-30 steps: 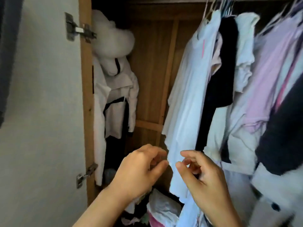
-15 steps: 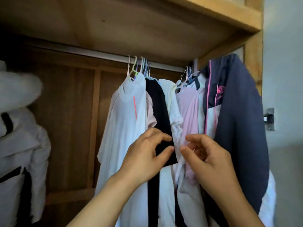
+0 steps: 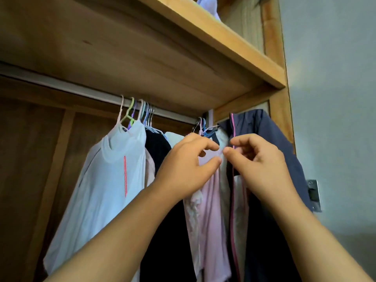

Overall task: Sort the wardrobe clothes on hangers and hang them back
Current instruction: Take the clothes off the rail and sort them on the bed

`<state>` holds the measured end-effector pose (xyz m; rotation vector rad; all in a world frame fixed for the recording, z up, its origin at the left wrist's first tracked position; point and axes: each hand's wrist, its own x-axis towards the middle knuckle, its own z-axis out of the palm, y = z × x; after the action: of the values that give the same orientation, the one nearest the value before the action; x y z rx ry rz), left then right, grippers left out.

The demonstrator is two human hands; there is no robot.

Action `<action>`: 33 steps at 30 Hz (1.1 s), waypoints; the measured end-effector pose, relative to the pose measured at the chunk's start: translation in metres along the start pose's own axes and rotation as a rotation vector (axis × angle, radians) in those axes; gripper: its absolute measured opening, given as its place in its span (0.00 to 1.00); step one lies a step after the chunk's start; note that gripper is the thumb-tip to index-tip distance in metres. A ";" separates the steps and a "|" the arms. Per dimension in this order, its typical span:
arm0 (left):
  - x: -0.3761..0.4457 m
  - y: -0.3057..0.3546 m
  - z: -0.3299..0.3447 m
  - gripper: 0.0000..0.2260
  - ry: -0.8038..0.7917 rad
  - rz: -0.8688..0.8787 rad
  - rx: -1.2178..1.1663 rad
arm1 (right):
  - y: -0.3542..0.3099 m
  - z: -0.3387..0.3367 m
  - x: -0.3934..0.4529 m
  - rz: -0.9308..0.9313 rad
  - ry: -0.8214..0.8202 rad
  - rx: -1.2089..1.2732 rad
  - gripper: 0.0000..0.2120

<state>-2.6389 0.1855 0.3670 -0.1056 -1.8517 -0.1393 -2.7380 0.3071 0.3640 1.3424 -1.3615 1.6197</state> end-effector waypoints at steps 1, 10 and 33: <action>0.008 -0.002 0.006 0.08 0.010 0.000 -0.021 | 0.004 -0.001 0.007 -0.007 0.012 -0.025 0.05; 0.057 -0.021 0.065 0.09 0.095 -0.033 -0.089 | 0.036 -0.006 0.051 0.038 0.099 -0.082 0.05; 0.099 -0.079 0.104 0.13 0.110 -0.075 -0.117 | 0.066 -0.001 0.161 -0.054 -0.134 -1.120 0.29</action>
<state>-2.7762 0.1232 0.4297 -0.1077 -1.7382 -0.3002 -2.8447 0.2672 0.4956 0.7594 -1.8454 0.4910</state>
